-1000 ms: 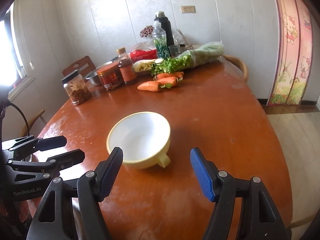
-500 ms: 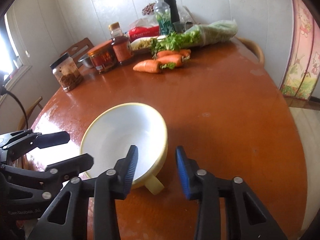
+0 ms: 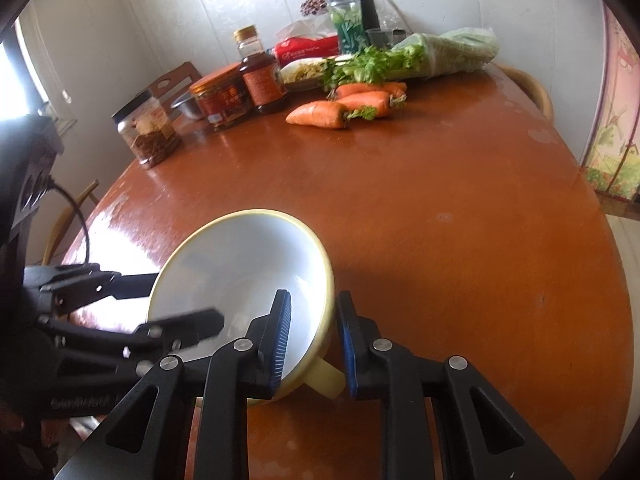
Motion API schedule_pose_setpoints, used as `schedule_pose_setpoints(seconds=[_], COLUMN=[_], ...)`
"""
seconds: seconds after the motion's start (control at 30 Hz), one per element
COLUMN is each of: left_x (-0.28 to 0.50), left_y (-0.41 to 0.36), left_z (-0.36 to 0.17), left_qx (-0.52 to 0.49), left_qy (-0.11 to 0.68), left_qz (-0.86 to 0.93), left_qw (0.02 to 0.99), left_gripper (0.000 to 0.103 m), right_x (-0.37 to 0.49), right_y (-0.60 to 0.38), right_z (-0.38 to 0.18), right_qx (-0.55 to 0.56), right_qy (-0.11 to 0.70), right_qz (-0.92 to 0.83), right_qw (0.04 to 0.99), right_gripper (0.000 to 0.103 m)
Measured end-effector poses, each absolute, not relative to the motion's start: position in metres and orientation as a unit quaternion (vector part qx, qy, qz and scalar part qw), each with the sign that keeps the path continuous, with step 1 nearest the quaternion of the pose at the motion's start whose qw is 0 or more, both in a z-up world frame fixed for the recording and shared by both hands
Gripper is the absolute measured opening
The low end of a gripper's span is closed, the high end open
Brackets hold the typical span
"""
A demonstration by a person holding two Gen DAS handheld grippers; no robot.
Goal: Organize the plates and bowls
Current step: 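Grasp the rim of the cream-yellow enamel bowl with the left tool and lift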
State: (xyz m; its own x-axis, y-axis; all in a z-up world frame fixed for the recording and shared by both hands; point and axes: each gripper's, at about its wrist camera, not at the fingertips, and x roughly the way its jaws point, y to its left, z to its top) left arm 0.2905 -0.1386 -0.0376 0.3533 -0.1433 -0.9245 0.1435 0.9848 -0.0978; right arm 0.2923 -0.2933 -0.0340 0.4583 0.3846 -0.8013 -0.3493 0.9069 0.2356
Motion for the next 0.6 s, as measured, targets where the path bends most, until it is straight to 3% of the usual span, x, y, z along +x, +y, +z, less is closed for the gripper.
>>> schedule_pose_setpoints(seconds=[0.33, 0.43, 0.6], left_x=[0.289, 0.28, 0.277], left_y=[-0.118, -0.112, -0.116], left_z=[-0.036, -0.035, -0.044], left_qx=[-0.033, -0.043, -0.034], left_qy=[0.572, 0.582, 0.596], left_qz=[-0.093, -0.106, -0.12], left_qw=[0.814, 0.805, 0.793], left_gripper=[0.056, 0.056, 0.056], right_x=[0.271, 0.279, 0.295], right_y=[-0.285, -0.286, -0.278], right_z=[-0.029, -0.026, -0.028], right_qx=[0.011, 0.012, -0.004], right_qy=[0.496, 0.488, 0.481], right_qz=[0.232, 0.224, 0.22], right_qw=[0.837, 0.844, 0.849], right_gripper=[0.026, 0.034, 0.032])
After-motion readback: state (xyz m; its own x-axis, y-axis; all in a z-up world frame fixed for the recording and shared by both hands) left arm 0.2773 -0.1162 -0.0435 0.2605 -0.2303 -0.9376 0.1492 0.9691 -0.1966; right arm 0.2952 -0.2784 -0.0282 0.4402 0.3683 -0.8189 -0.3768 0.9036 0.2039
